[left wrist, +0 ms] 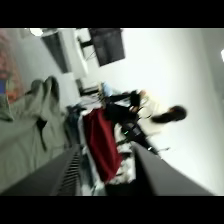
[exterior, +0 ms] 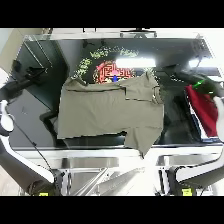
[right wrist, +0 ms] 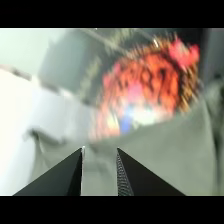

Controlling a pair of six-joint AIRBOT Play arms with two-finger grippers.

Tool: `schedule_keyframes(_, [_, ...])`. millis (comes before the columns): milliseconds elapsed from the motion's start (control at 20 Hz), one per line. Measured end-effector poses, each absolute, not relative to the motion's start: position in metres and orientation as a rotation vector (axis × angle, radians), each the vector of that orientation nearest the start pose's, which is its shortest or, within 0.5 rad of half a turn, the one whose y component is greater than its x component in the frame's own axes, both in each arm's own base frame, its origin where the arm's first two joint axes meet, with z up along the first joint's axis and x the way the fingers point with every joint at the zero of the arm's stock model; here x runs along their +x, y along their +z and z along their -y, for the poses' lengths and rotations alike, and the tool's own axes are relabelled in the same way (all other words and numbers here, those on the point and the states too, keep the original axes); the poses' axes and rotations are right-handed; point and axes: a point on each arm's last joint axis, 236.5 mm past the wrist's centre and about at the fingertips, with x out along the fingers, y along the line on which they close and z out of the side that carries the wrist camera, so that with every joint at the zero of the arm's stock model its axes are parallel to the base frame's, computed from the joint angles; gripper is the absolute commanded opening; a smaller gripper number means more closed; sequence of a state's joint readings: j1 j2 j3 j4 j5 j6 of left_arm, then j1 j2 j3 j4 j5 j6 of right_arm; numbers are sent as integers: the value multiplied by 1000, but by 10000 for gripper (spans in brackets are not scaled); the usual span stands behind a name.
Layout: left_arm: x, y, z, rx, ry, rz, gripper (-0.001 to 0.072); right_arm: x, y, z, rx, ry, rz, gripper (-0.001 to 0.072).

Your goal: Fold the shirts.

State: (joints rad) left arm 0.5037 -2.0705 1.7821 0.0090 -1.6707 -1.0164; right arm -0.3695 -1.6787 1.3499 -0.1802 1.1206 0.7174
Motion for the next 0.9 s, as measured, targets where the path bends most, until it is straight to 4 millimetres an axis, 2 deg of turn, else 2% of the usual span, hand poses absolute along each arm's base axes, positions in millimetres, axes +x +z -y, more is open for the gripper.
schedule_keyframes(50, [507,101,-21,-1107,-985,-787,2,514,77,-11,740,596,-679,242])
schedule_keyframes(150, [478,102,-25,-1008,-905,-905,1,475,73,5,698,551,-778,224])
schedule_keyframes(250, [442,91,-28,-914,-775,-1041,3,433,60,19,683,480,-865,230])
schedule_keyframes(300, [421,78,-33,-864,-682,-1108,4,414,50,25,683,438,-908,264])
schedule_keyframes(350, [401,63,-39,-820,-587,-1172,35,393,37,32,689,393,-950,395])
schedule_keyframes(400, [378,46,-47,-775,-487,-1229,331,376,25,36,704,355,-984,447])
schedule_keyframes(450, [358,32,-54,-742,-408,-1273,671,360,13,38,721,324,-1017,460])
schedule_keyframes(500, [338,16,-61,-716,-332,-1311,696,345,0,38,748,297,-1051,460])
schedule_keyframes(600, [309,-9,-66,-702,-232,-1357,682,322,-23,34,797,261,-1109,459])
schedule_keyframes(700, [288,-31,-67,-699,-175,-1395,365,307,-40,28,832,239,-1150,459])
schedule_keyframes(750, [280,-40,-65,-704,-163,-1415,336,301,-46,25,846,230,-1162,459])
schedule_keyframes(900, [267,-64,-58,-700,-173,-1473,336,294,-56,23,865,208,-1176,459])
